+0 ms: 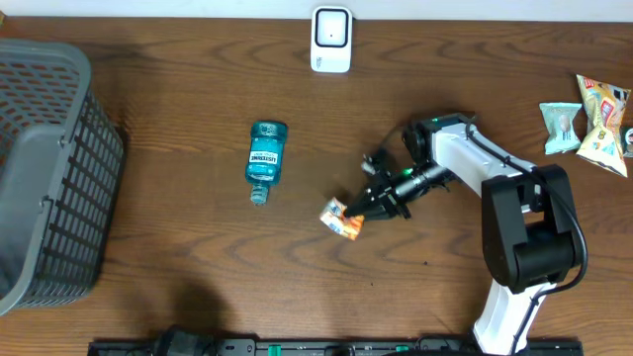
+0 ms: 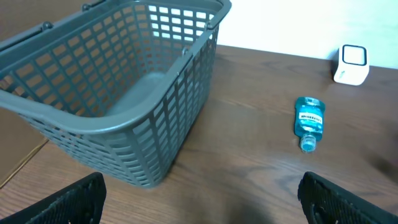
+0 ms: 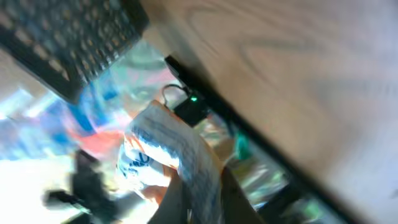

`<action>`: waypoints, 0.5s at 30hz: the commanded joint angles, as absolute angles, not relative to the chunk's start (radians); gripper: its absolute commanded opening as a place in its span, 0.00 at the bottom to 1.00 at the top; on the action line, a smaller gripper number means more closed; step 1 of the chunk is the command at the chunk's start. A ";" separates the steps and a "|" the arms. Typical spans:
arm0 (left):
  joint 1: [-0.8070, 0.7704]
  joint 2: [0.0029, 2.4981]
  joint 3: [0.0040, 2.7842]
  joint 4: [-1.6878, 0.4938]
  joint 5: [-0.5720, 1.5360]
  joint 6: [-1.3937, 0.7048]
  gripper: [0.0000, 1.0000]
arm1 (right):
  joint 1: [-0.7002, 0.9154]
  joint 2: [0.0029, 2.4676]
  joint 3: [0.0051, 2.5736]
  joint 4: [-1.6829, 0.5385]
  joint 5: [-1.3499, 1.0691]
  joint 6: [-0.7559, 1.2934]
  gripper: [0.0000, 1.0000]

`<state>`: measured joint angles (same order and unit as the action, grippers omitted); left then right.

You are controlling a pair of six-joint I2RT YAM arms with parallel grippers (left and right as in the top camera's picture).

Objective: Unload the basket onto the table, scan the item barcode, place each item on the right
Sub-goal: 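Hold the orange box up to the scanner face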

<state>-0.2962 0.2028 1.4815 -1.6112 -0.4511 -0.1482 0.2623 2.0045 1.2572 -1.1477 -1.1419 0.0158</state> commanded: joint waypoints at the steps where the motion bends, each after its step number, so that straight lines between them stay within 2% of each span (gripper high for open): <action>1: -0.296 0.208 1.483 -1.689 -0.457 -0.131 0.98 | 0.234 2.004 1.321 -0.994 -1.082 -0.035 0.02; 4: -0.296 0.208 1.483 -1.689 -0.457 -0.131 0.98 | 0.216 2.000 1.455 -1.018 -1.055 -0.045 0.01; 7: -0.296 0.208 1.483 -1.689 -0.457 -0.131 0.98 | 0.235 1.986 1.625 -0.974 -0.795 -0.149 0.01; 9: -0.296 0.208 1.483 -1.689 -0.457 -0.131 0.98 | 0.274 1.986 1.657 -0.784 -0.545 -0.173 0.01; 15: -0.296 0.208 1.483 -1.689 -0.457 -0.131 0.98 | 0.358 2.003 1.616 -0.390 -0.192 -0.252 0.02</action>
<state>-0.2962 0.2028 1.4807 -1.6112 -0.4507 -0.1482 0.3099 1.9968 1.6348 -0.5076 -0.4915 -0.1909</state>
